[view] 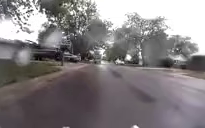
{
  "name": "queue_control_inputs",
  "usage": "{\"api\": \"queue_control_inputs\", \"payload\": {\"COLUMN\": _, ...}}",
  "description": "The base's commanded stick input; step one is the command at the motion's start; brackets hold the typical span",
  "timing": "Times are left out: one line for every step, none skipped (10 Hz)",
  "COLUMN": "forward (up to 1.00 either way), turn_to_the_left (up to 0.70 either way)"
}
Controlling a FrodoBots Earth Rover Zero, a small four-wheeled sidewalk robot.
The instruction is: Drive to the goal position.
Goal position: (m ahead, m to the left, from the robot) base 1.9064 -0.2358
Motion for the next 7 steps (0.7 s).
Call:
{"api": "queue_control_inputs", "payload": {"forward": 0.5, "turn_to_the_left": -0.01}}
{"api": "queue_control_inputs", "payload": {"forward": 0.5, "turn_to_the_left": -0.01}}
{"api": "queue_control_inputs", "payload": {"forward": 0.5, "turn_to_the_left": -0.01}}
{"api": "queue_control_inputs", "payload": {"forward": 0.5, "turn_to_the_left": -0.01}}
{"api": "queue_control_inputs", "payload": {"forward": 0.5, "turn_to_the_left": -0.01}}
{"api": "queue_control_inputs", "payload": {"forward": 0.5, "turn_to_the_left": -0.01}}
{"api": "queue_control_inputs", "payload": {"forward": 0.5, "turn_to_the_left": -0.01}}
